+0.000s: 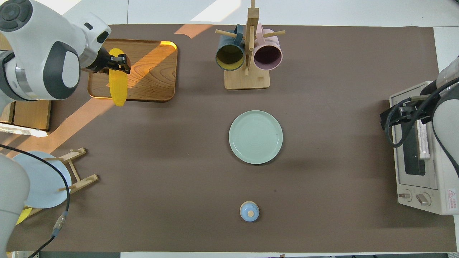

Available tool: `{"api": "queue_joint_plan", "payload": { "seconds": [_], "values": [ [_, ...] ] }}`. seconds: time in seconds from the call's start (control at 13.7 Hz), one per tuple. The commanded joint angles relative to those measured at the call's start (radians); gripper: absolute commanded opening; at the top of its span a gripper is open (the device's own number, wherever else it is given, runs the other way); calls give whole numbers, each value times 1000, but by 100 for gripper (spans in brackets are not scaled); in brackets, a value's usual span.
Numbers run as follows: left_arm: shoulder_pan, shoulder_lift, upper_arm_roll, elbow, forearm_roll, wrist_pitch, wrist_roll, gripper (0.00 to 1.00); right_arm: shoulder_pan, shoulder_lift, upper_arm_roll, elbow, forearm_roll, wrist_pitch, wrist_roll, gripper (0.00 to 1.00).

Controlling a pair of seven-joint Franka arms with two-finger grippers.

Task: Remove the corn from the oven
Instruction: 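Lower the corn onto the wooden tray and open the left gripper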

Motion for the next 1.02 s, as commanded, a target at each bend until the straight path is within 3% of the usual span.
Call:
{"api": "queue_joint_plan", "payload": {
  "seconds": [0.0,0.44,0.51,0.58,0.8,0.95],
  "values": [
    [53,207,-26,201,-28,72,84,0,1,-21,-23,-31,20,-11,11,100],
    [44,209,-29,118,-16,196,156,0,11,-38,-31,-54,20,28,29,100],
    [41,204,-29,104,-16,210,156,38,12,-38,-31,-54,20,27,29,100],
    [47,200,-28,109,-16,188,156,99,14,-38,-31,-54,20,28,29,100],
    [54,146,-26,112,-18,68,154,100,15,-38,-31,-52,20,31,26,100],
    [64,71,-23,103,-19,43,150,100,14,-38,-31,-54,20,25,26,100]
  ]
}}
